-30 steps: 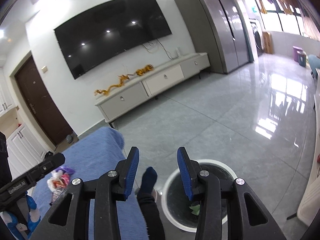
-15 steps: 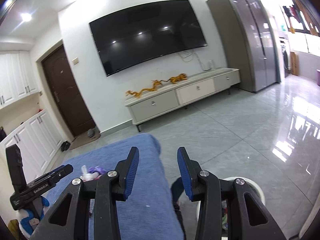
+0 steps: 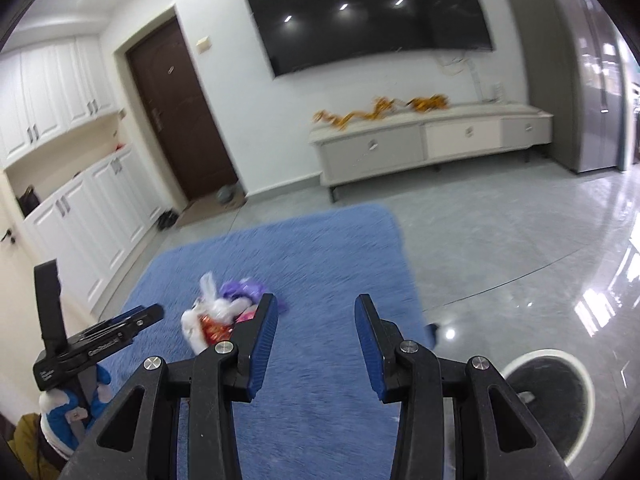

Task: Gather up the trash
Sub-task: 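Move both open tools back over the trash pile on the rug, then grasp the white tissue with the left tool while the right tool grasps the pink-white wrapper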

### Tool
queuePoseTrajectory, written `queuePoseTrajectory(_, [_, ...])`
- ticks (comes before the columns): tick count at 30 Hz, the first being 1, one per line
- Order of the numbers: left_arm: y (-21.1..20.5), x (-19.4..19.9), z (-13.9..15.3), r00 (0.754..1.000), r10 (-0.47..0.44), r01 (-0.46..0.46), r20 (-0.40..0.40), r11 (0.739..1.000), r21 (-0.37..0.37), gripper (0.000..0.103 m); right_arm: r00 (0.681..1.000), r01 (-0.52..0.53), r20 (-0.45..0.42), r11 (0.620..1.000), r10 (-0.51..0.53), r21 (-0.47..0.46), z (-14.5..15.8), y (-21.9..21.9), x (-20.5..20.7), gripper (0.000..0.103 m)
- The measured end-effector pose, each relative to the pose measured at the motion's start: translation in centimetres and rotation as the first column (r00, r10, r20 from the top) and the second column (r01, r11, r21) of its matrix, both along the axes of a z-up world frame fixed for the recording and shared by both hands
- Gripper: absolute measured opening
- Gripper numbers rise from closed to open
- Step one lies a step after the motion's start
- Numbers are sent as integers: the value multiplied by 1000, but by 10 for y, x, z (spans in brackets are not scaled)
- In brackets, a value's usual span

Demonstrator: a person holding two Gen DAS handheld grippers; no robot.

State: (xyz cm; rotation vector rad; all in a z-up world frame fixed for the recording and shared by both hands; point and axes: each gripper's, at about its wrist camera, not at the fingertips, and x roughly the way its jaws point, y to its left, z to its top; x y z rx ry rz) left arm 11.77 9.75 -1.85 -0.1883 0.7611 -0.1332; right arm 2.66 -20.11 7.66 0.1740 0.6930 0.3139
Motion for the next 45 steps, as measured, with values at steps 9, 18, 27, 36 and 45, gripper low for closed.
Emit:
queuePoseTrajectory(9, [-5, 30, -32, 996, -32, 29, -85, 999, -33, 51, 974, -180, -140, 984, 180, 10, -53, 65, 46, 38])
queuePoseTrajectory(18, [-5, 36, -54, 988, -70, 57, -135, 993, -100, 36, 944, -238, -224, 971, 240, 36, -89, 94, 74, 38])
queuePoseTrajectory(27, [-3, 19, -48, 991, -62, 50, -116, 994, -100, 23, 945, -217, -231, 972, 233, 90, -89, 68, 66, 28])
queuePoseTrajectory(36, [3, -20, -21, 997, -47, 42, -63, 996, -83, 22, 967, -162, -179, 980, 180, 112, -63, 34, 24, 27])
queuePoseTrajectory(45, [-1, -62, 36, 997, -49, 52, 58, 997, -50, 22, 991, -126, -32, 984, 131, 129, -3, 12, -26, 26])
